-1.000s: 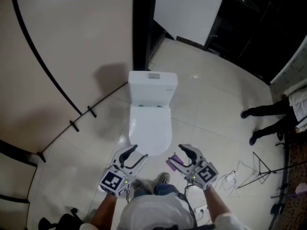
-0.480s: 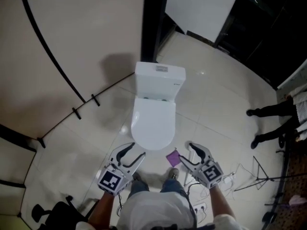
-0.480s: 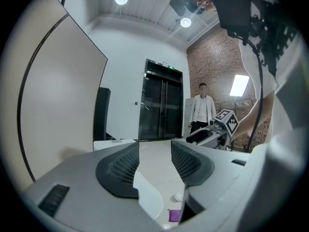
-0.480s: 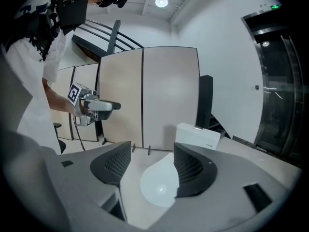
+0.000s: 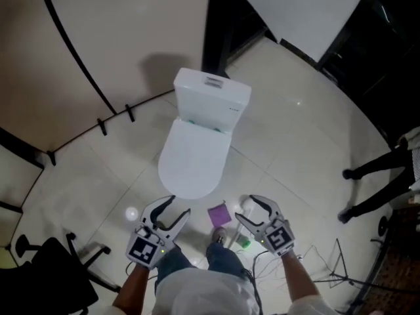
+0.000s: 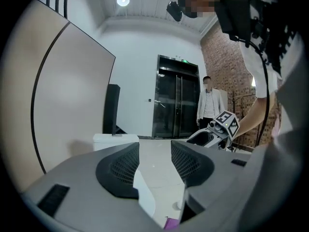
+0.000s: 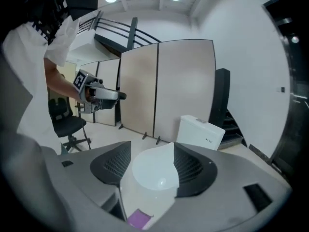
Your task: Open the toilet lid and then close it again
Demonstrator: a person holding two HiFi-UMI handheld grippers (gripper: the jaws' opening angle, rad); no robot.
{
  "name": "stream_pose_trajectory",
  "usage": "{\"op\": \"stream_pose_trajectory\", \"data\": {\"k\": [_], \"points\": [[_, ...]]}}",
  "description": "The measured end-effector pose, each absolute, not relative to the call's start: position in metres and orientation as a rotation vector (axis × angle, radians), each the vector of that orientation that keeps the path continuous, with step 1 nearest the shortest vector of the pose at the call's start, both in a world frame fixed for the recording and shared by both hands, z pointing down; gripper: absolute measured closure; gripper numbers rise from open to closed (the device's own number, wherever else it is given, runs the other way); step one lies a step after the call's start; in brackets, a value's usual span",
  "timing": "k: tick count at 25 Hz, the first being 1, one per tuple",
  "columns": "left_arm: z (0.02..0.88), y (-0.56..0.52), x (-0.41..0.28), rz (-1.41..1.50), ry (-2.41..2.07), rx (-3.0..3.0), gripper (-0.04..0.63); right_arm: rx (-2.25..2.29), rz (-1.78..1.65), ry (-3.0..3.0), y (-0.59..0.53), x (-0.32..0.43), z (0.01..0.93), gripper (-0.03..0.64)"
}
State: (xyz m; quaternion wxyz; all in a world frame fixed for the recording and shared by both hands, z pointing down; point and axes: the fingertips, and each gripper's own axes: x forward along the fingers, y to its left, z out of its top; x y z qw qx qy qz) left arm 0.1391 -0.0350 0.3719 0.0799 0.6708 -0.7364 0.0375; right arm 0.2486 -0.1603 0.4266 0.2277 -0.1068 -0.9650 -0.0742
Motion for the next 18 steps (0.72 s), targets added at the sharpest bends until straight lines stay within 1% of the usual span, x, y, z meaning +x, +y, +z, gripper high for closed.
{"op": "stream_pose_trajectory", "data": {"k": [5,9,14,18], "points": [[0.411,-0.079,0.168,0.148,-2.246,1.885,0.394,-0.502,-0.456,-2.511,-0.201,0.262,0.475,0.337],[0.455,-0.100,0.172,0.169,-2.264,1.824,0.394,-0.622,-0.695,-2.380,-0.215,0.255,0.529,0.337],[0.514,-0.106,0.161,0.127,-2.324,1.744,0.394,-0.798,-1.075,-2.201,-0.216,0.234,0.620,0.337],[0.555,-0.096,0.156,0.086,-2.376,1.664,0.394,-0.926,-1.309,-2.086,-0.211,0.209,0.701,0.337]]}}
